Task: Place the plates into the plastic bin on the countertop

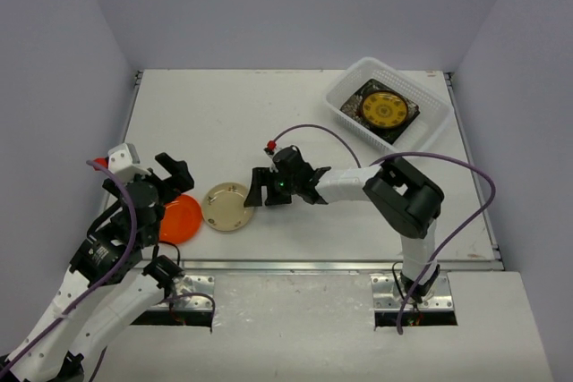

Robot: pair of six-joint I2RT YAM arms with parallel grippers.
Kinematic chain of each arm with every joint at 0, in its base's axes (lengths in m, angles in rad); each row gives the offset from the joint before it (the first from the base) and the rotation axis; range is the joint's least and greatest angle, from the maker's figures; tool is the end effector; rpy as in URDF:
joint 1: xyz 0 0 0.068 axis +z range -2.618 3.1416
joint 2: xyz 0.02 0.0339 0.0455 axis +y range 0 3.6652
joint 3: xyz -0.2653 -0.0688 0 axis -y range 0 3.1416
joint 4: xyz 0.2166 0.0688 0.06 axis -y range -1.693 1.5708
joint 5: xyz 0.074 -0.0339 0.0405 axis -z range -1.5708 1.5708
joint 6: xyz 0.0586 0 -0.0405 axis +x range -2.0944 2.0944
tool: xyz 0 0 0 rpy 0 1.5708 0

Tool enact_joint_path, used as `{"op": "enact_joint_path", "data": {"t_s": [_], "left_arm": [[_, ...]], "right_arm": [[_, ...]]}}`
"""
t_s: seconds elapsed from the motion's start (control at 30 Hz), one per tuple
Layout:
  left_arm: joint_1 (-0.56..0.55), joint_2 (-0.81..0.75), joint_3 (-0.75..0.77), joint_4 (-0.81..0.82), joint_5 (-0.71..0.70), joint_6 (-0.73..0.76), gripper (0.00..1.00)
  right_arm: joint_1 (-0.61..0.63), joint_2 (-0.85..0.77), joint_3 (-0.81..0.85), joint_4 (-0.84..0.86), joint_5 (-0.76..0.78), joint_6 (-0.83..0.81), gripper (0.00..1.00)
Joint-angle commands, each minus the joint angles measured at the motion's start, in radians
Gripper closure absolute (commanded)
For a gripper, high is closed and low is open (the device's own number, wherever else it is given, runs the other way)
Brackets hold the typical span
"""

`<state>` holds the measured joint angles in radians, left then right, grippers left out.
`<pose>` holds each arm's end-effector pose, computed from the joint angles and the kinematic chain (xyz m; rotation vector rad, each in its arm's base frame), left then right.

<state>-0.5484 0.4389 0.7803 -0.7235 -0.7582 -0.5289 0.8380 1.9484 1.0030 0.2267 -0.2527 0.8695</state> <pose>0.0824 -0.0031 0.3118 -0.4623 1.7861 -0.0085 0.2511 0.3009 0.1336 -0.1068 2.5506 1.0846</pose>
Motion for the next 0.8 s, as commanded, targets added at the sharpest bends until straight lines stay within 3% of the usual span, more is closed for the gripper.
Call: {"op": "enact_joint_path", "data": {"t_s": [0.0,0.13,0.27,0.47,0.67,0.77], "left_arm": [[0.007,0.006,0.022,0.022,-0.003,-0.002,0.00],[0.008,0.006,0.022,0.027,0.002,0.001,0.00],[0.008,0.003,0.021,0.028,0.006,0.004,0.00],[0.007,0.000,0.019,0.038,0.016,0.012,0.00],[0.007,-0.003,0.016,0.043,0.028,0.019,0.00],[0.007,-0.004,0.016,0.044,0.031,0.021,0.00]], "right_arm": [[0.001,0.083,0.053,0.112,0.041,0.129,0.30],[0.001,0.165,0.070,0.102,0.078,0.185,0.42],[0.000,0.190,0.060,0.068,0.151,0.213,0.69],[-0.001,0.124,0.017,0.050,0.163,0.198,1.00],[-0.086,-0.155,-0.084,0.069,0.106,0.138,1.00],[-0.245,-0.351,-0.140,0.035,0.047,0.114,1.00]]}}
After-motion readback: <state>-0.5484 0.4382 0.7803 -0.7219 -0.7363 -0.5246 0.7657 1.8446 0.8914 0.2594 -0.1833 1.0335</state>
